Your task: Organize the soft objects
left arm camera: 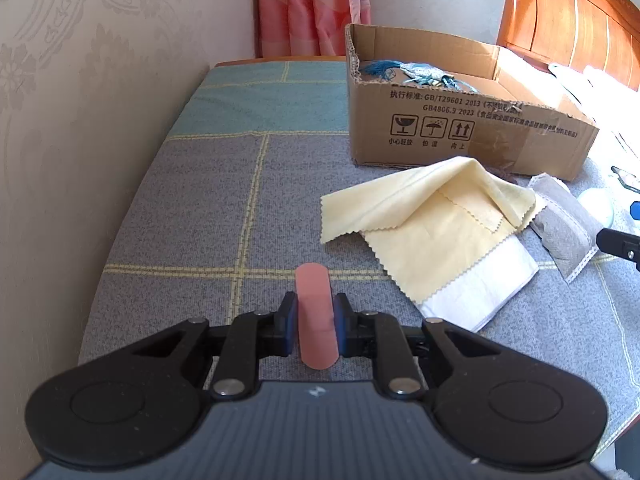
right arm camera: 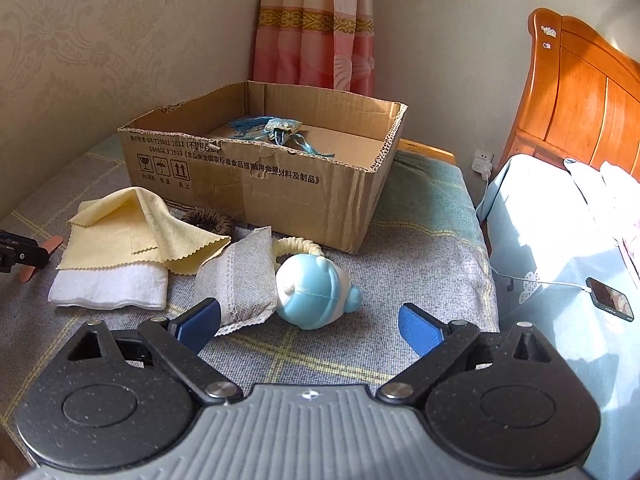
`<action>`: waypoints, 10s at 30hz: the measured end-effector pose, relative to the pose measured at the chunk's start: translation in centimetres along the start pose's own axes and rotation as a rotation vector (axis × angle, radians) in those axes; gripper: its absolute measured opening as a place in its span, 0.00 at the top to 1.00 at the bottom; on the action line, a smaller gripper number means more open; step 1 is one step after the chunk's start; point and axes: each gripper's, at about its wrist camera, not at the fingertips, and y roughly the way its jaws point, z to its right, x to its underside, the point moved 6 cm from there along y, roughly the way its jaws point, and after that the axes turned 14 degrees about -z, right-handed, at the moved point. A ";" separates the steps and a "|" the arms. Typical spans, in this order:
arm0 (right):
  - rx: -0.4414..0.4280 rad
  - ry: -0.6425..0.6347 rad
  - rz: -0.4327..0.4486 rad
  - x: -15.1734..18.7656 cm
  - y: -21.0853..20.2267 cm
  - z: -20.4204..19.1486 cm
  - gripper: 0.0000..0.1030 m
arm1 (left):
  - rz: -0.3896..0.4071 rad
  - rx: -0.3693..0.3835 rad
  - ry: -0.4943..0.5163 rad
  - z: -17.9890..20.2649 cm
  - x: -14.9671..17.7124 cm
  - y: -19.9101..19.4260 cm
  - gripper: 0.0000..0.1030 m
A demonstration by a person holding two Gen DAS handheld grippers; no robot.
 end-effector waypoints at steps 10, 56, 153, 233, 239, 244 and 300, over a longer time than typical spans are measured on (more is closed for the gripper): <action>-0.005 -0.080 0.021 -2.2 0.7 -2.5 0.18 | 0.000 0.017 -0.003 0.0 0.0 0.0 0.83; 0.034 -0.077 0.128 -5.6 -5.2 -0.1 0.48 | 0.273 0.047 0.260 5.8 -13.3 -7.6 0.83; -0.068 -0.007 -0.166 -1.3 4.7 -3.6 0.00 | 0.058 0.053 0.409 8.0 -4.1 -0.2 0.03; -0.008 -0.123 -0.122 -3.4 1.3 -5.5 0.56 | 0.135 0.179 0.235 4.8 -5.0 -3.5 0.92; -0.003 -0.136 -0.121 -3.0 0.6 -5.3 0.56 | 0.132 0.177 0.248 5.0 -4.7 -3.8 0.92; -0.007 -0.124 -0.152 -2.3 1.1 -5.1 0.56 | 0.136 0.183 0.257 5.1 -4.7 -4.0 0.92; -0.027 -0.185 0.060 -8.2 -5.3 -2.4 0.56 | 0.228 0.158 0.394 8.6 -19.7 -6.0 0.58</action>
